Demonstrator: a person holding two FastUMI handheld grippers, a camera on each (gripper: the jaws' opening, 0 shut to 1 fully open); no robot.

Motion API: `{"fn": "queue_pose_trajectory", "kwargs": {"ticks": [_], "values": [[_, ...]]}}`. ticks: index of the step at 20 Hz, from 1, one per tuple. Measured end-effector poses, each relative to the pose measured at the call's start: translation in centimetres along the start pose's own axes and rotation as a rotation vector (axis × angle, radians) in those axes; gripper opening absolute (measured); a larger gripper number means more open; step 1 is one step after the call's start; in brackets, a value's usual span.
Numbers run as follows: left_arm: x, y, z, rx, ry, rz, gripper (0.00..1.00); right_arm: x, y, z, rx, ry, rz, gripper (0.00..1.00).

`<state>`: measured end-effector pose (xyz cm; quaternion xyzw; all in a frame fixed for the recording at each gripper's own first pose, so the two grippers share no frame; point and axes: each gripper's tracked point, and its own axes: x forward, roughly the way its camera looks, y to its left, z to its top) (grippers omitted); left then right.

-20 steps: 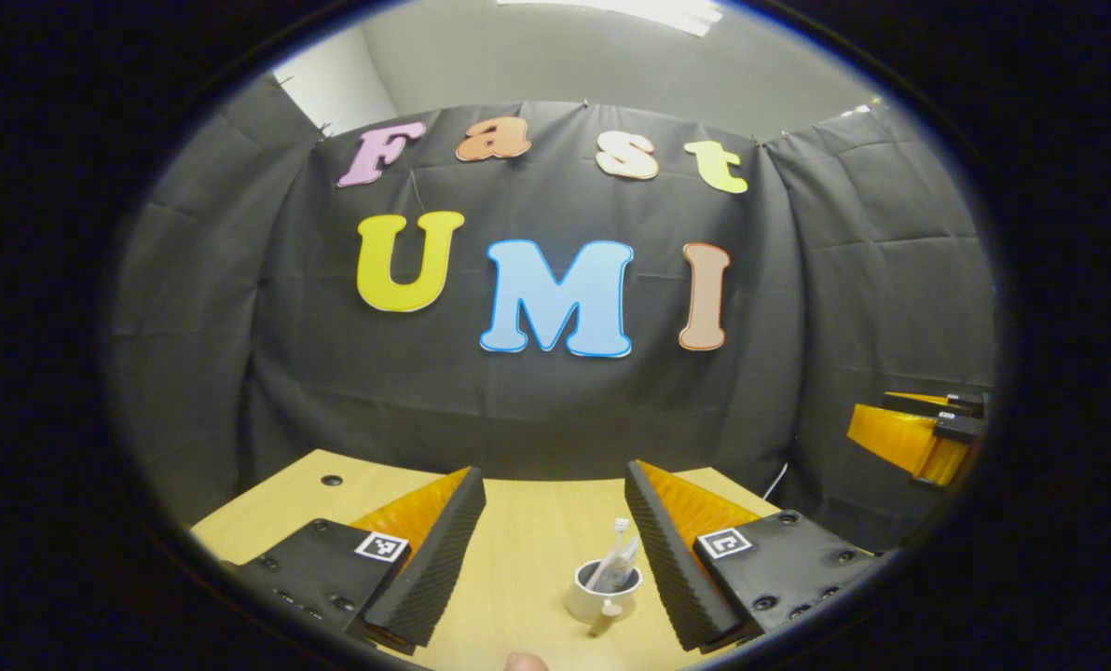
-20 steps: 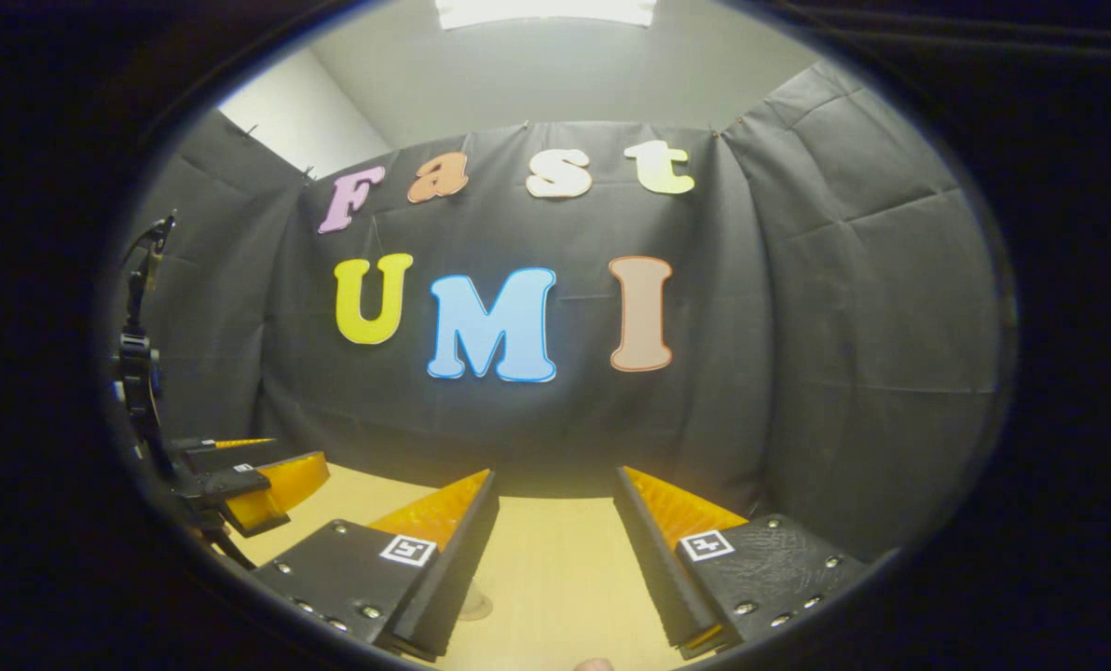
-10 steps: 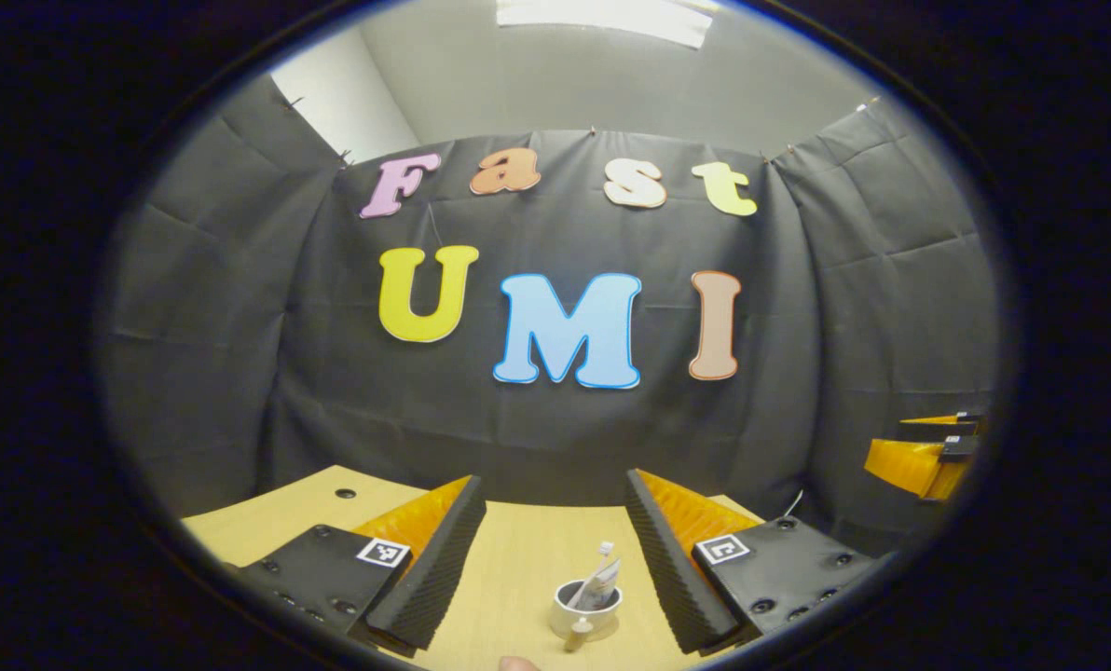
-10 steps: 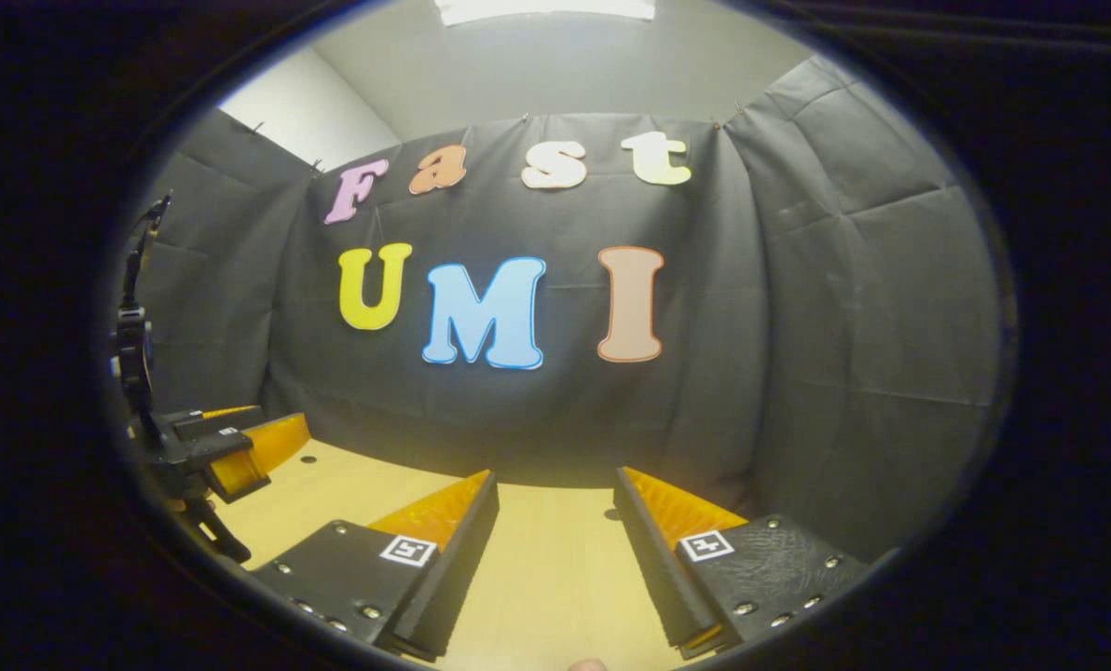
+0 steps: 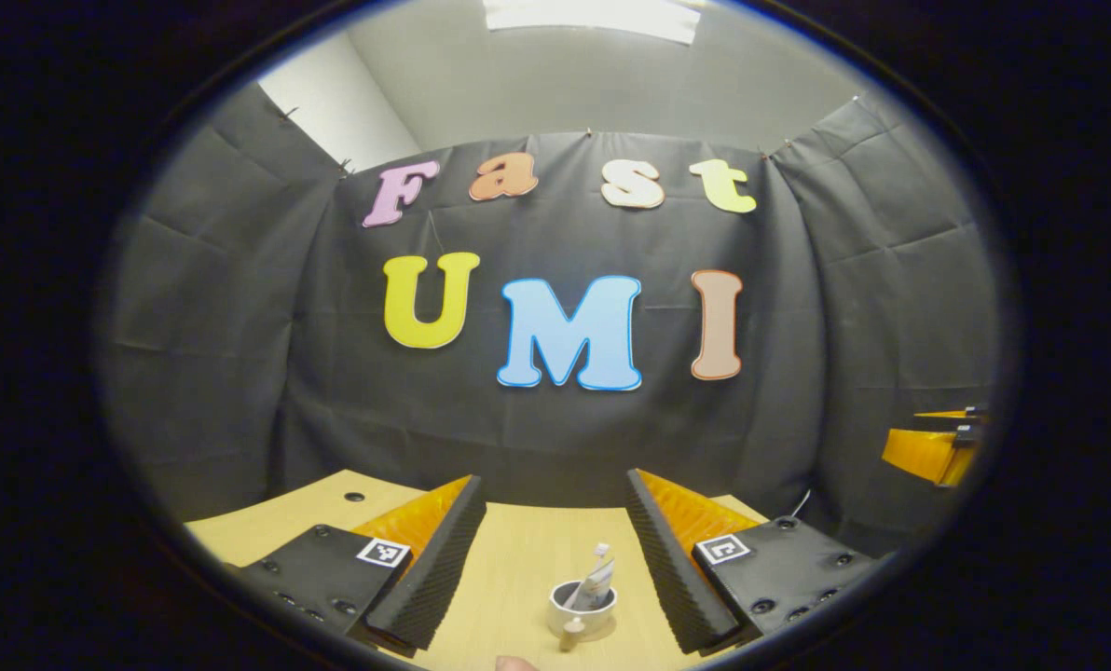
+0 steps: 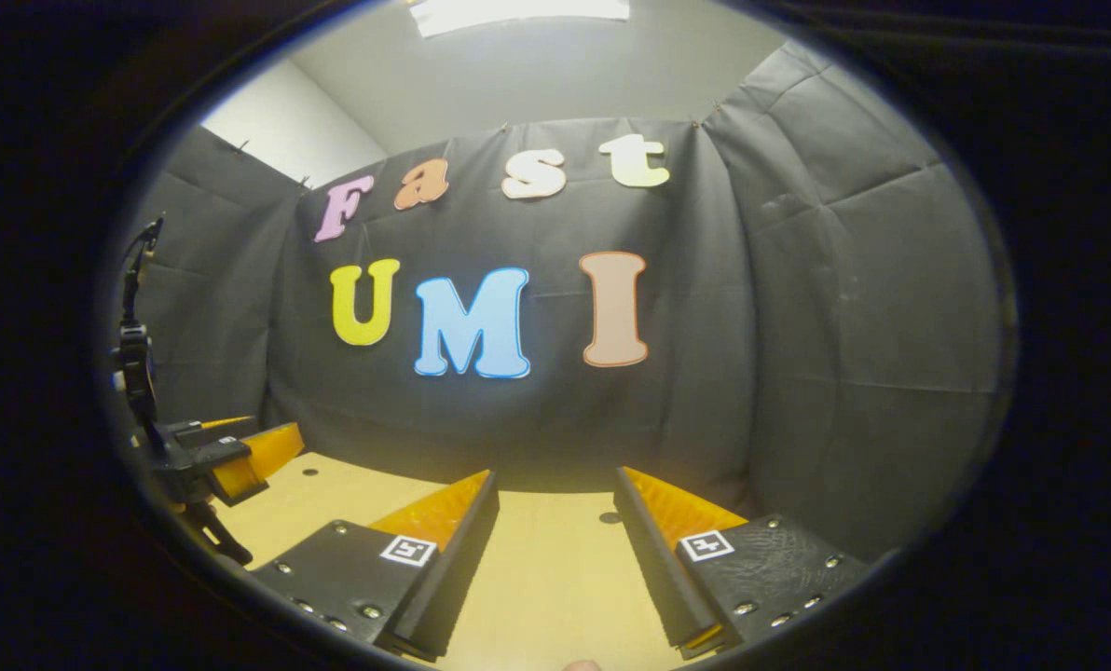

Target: Put the toothbrush and toothpaste on the desktop into the cup, then pick up the cup and place it on the coaster on the desktop.

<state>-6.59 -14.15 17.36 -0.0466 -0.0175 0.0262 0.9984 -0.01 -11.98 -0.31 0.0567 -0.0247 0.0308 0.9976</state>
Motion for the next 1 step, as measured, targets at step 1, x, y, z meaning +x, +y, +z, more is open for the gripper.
{"fn": "queue_pose_trajectory", "kwargs": {"ticks": [1], "values": [[0.18, -0.1, -0.02, -0.002, 0.004, -0.001, 0.94, 0.0, -0.18, 0.02, 0.0, -0.003, -0.005, 0.8]]}}
